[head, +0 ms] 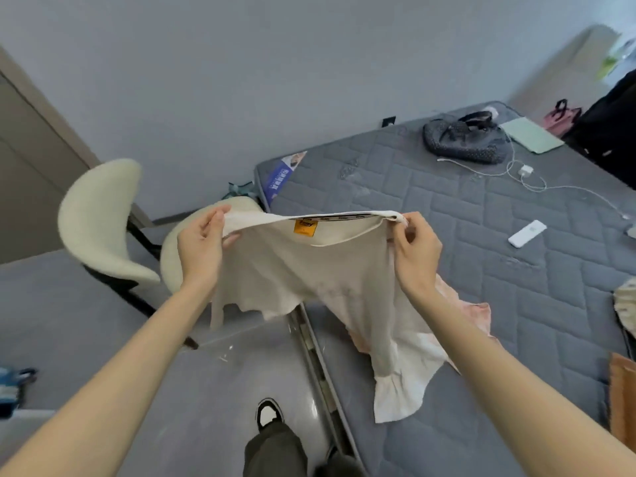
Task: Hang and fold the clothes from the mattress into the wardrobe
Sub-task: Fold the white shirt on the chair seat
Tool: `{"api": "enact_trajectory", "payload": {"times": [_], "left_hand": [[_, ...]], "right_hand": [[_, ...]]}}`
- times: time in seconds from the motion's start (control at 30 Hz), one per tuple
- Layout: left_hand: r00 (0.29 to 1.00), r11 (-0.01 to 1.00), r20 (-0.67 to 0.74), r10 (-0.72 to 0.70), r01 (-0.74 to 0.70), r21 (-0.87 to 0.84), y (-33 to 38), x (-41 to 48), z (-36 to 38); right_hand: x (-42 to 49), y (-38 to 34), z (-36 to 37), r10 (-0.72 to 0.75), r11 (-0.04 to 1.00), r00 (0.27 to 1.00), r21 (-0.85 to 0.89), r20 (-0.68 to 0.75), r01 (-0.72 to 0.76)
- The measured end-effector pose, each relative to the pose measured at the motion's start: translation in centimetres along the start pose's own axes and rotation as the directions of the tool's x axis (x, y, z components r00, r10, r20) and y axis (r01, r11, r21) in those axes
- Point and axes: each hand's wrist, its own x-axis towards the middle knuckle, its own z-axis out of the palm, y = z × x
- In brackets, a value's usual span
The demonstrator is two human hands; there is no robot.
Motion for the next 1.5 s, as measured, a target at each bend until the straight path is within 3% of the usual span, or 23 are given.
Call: {"api": "enact_trajectory", "payload": {"times": [0.13, 0.23, 0.5, 0.63, 0.77, 1.03, 1.23, 1.5], "left_hand": [[0.971, 0.984, -0.167, 0.169, -0.156, 0.088, 3.6, -0.7, -5.6], [0.944, 0.98, -0.268, 0.195, -0.176, 0.093, 5.4, -0.3, -8.7], [0.905, 0.957, -0.311, 0.29, -0.271, 0.105, 8.4, 1.5, -12.5], [0.921, 0.948, -0.231, 0.312, -0.288, 0.132, 8.2, 3.5, -13.0], [0.944, 0.959, -0.187, 0.271, -0.249, 0.134, 6.7, 5.1, -12.6], [0.94, 0.938, -0.142, 0.311, -0.279, 0.203, 4.3, 9.9, -11.9], [0.943, 0.933, -0.154, 0.295, -0.25, 0.259, 2.3, 17.7, -9.0], [0.978, 0.92, -0.165, 0.13, -0.057, 0.387, -5.3, 31.1, -3.0]], "right_hand": [[-0.8, -6.1, 2.3, -0.125, 0.988, 0.992, 0.093, 0.006, 0.124], [-1.2, -9.0, 4.2, -0.174, 0.973, 0.985, 0.156, 0.016, 0.169], [-1.4, -13.8, 8.5, -0.208, 0.941, 0.974, 0.254, -0.088, 0.224], [-1.7, -13.8, 10.9, -0.044, 0.946, 0.995, 0.316, -0.091, 0.071], [-3.0, -13.0, 12.5, 0.068, 0.926, 0.974, 0.376, -0.215, 0.018], [-1.2, -12.6, 15.7, 0.051, 0.932, 0.937, 0.353, -0.345, 0.079], [5.1, -13.2, 20.3, 0.053, 0.949, 0.951, 0.312, -0.306, 0.048], [17.5, -5.5, 30.3, 0.181, 0.976, 0.975, 0.148, -0.132, -0.161]]}}
